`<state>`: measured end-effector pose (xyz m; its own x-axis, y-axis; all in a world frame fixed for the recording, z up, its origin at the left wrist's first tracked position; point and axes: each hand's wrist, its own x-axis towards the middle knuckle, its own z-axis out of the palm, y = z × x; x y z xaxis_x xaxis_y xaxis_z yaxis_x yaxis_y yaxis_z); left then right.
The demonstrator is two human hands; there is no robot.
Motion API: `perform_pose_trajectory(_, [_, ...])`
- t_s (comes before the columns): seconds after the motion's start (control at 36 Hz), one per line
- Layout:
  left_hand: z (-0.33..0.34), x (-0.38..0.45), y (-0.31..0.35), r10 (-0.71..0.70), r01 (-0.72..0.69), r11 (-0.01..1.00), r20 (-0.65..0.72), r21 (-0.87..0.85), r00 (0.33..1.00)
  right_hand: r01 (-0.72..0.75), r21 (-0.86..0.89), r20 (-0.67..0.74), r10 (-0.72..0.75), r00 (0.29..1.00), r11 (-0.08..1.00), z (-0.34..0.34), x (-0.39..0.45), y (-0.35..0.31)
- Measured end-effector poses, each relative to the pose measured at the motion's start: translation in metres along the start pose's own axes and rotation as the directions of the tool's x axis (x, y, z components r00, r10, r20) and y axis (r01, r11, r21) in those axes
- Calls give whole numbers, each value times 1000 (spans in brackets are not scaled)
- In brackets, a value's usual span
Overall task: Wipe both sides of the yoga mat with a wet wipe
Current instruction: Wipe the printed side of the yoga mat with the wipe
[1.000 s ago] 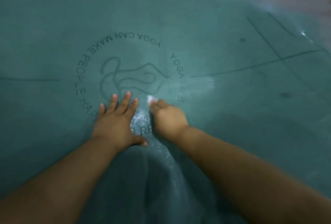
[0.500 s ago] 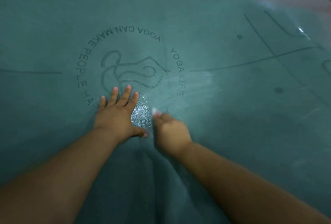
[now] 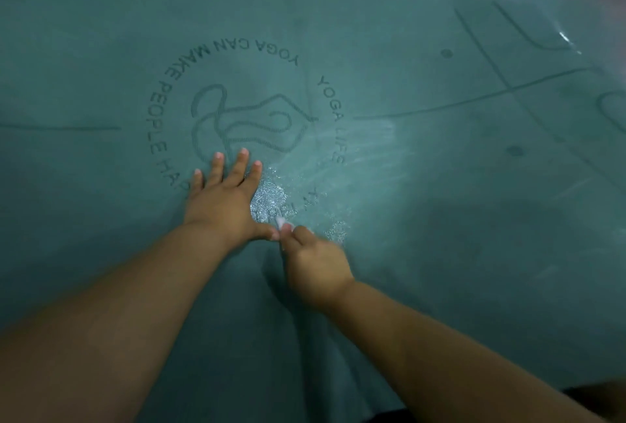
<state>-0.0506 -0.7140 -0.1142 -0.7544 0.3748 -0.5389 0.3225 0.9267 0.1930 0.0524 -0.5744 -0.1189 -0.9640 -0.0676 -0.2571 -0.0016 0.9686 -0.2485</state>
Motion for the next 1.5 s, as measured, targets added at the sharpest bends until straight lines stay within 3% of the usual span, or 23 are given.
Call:
perform_pose_trajectory(0.06, [-5,-1,2,2,-2,1000,28,11,1000,174,-88,11,-174,985,981,-7,-3,14])
perform_pose_trajectory(0.08, [-7,-2,3,2,-2,1000,46,13,999,177,-129,63,-170,983,976,-16,-2,28])
perform_pose_trajectory(0.14, [-9,-6,4,2,-3,1000,80,16,997,-50,-209,122,77,990,977,-36,1,63])
perform_pose_trajectory(0.22, [-6,-18,9,10,-16,999,139,47,990,-507,-218,41,527,849,834,-63,-9,111])
perform_pose_trajectory(0.33, [1,-38,16,-7,-14,995,213,94,977,-649,-164,24,661,750,743,-51,-20,96])
perform_pose_trajectory(0.42, [5,-54,21,-21,-9,993,250,118,968,-525,-10,167,519,838,851,-22,-29,30])
perform_pose_trajectory(0.5, [12,-70,20,-31,-10,990,279,144,960,-69,-17,90,70,993,997,1,-53,-37])
perform_pose_trajectory(0.53, [15,-76,18,-37,-8,988,289,151,957,13,-19,54,-12,998,1000,3,-58,-46])
perform_pose_trajectory(0.61, [24,-93,8,-40,-10,985,284,173,958,145,-25,302,-131,944,989,-2,-64,-29])
perform_pose_trajectory(0.64, [26,-97,6,-35,-11,986,269,169,963,97,-39,315,-80,946,995,-6,-63,-12])
perform_pose_trajectory(0.69, [31,-103,1,-27,-8,989,236,145,971,-162,-82,255,177,951,983,-21,-62,30])
perform_pose_trajectory(0.78, [38,-107,-1,-18,-5,993,192,122,981,-567,-166,89,585,806,807,-48,-71,91])
perform_pose_trajectory(0.86, [42,-106,-3,-12,-5,995,177,99,984,-697,-195,15,713,701,690,-54,-74,105])
perform_pose_trajectory(0.92, [43,-105,-4,-8,-7,996,178,85,984,-720,-145,73,733,677,679,-40,-74,80])
perform_pose_trajectory(1.0, [44,-105,-4,-2,-11,997,176,74,984,-624,1,204,611,765,781,-6,-82,15])
perform_pose_trajectory(1.08, [44,-105,-6,2,-12,998,171,57,985,-189,38,190,179,965,981,23,-103,-41])
perform_pose_trajectory(1.14, [45,-105,-9,8,-17,999,167,51,986,97,-3,240,-93,966,995,29,-119,-46])
perform_pose_trajectory(1.19, [45,-105,-10,13,-21,999,162,48,987,234,-70,250,-210,945,970,19,-123,-27])
perform_pose_trajectory(1.22, [45,-105,-11,14,-22,999,162,45,987,180,-100,236,-152,960,979,10,-122,-11])
perform_pose_trajectory(1.28, [45,-106,-11,15,-23,999,164,44,986,-124,-209,243,174,954,970,-7,-117,31])
perform_pose_trajectory(1.36, [44,-106,-10,12,-21,998,168,52,986,-576,-286,158,630,760,766,-44,-119,78])
perform_pose_trajectory(1.42, [44,-107,-9,7,-18,998,167,65,986,-668,-301,98,718,689,681,-50,-119,87])
perform_pose_trajectory(1.5, [44,-107,-7,3,-18,995,162,94,987,-716,-243,133,753,644,655,-36,-115,62])
